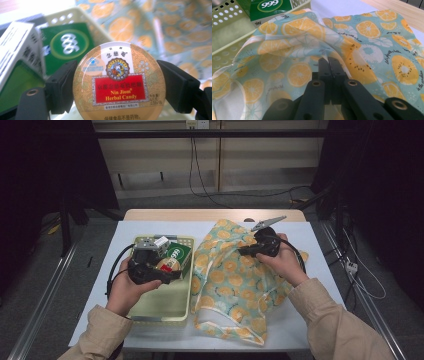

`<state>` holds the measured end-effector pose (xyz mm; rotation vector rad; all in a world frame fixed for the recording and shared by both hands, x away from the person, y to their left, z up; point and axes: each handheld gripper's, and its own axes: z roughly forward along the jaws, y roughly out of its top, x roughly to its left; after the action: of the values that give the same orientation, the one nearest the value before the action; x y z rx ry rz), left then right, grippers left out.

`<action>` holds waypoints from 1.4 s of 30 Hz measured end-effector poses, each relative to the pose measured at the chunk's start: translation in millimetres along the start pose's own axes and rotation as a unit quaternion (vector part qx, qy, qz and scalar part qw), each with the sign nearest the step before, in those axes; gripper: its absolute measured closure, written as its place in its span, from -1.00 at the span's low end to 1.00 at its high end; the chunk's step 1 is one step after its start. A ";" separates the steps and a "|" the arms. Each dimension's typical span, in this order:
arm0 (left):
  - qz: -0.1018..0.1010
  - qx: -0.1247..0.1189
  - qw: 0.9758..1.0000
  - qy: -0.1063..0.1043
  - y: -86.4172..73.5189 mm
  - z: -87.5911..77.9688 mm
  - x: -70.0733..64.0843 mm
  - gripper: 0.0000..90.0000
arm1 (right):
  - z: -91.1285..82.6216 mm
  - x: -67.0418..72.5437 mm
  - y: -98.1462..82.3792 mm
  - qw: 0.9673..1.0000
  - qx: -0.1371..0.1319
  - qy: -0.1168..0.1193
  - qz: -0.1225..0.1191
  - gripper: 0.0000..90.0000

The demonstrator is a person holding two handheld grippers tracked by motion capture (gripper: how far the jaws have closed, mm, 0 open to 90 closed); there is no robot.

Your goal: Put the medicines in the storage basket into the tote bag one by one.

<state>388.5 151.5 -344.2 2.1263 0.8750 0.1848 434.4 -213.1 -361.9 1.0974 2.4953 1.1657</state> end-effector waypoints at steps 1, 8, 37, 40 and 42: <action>0.001 -0.002 1.000 -0.004 2.6 0.3 -3.1 -0.55 | -0.2 0.1 0.2 1.000 0.000 0.000 -0.001 1.00; 0.011 -0.012 0.999 -0.033 20.4 10.4 -23.7 -0.55 | 0.5 -0.8 -1.1 1.000 0.002 0.000 0.003 1.00; 0.082 0.037 0.991 -0.096 42.3 140.6 -96.6 -0.55 | -10.7 -9.9 -1.8 1.000 -0.013 -0.002 0.020 1.00; 0.075 0.032 0.993 -0.082 43.3 146.0 -91.6 -0.55 | -13.3 -10.9 -1.5 1.000 -0.015 -0.003 0.021 1.00; 0.075 0.032 0.994 -0.070 44.8 147.7 -87.7 -0.55 | -15.2 -11.4 -1.4 1.000 -0.015 -0.003 0.020 1.00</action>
<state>406.1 -17.7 -395.1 2.2365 0.6472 0.0853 435.1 -230.5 -354.2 1.1456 2.4545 1.2031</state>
